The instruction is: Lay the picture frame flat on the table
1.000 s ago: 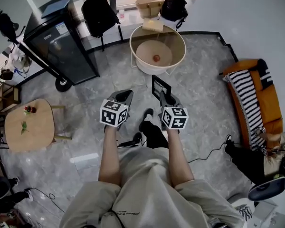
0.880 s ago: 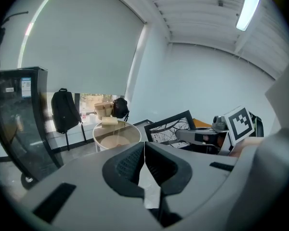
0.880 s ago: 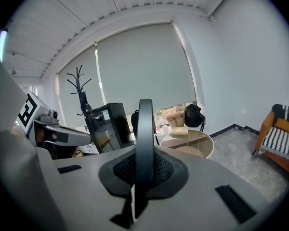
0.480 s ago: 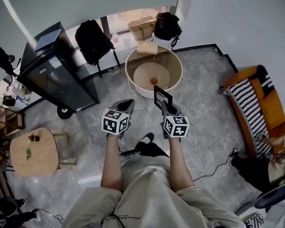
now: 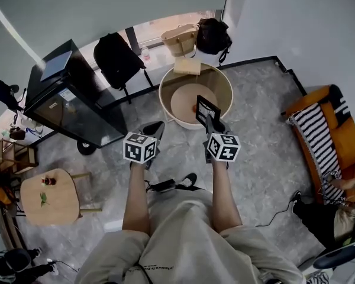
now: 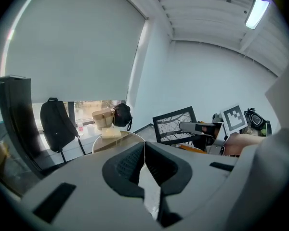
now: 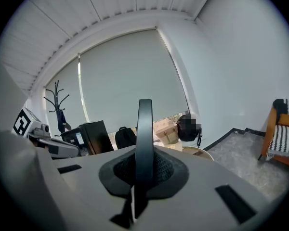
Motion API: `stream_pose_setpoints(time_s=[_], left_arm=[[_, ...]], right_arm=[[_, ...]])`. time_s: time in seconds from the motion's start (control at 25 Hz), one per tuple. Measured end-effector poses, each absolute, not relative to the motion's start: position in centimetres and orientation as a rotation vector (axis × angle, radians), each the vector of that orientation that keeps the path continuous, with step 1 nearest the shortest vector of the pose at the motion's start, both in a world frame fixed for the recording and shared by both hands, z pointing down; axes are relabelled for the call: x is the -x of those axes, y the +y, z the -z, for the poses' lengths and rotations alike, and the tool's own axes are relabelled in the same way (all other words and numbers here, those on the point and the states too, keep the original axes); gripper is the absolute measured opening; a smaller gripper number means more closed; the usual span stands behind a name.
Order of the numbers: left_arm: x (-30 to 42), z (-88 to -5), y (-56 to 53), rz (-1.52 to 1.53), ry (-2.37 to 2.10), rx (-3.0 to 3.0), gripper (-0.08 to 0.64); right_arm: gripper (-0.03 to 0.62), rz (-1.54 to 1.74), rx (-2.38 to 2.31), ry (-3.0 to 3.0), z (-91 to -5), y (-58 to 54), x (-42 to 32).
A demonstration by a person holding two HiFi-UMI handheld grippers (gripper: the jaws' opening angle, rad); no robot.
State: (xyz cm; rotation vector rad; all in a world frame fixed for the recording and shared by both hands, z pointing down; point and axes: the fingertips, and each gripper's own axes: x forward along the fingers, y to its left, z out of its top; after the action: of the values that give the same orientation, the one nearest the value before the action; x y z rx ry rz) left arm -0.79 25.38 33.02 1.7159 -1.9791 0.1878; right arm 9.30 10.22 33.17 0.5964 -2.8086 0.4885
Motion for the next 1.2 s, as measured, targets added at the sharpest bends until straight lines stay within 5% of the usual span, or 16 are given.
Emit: stream_pose_setpoints(time_s=[1.2], left_arm=[[6.4,-36.0,9.9,-0.153,-1.936,-1.717,0.023]], right_arm=[[0.041,-0.594,-0.746,-2.643,-40.1,-3.9,-10.3]])
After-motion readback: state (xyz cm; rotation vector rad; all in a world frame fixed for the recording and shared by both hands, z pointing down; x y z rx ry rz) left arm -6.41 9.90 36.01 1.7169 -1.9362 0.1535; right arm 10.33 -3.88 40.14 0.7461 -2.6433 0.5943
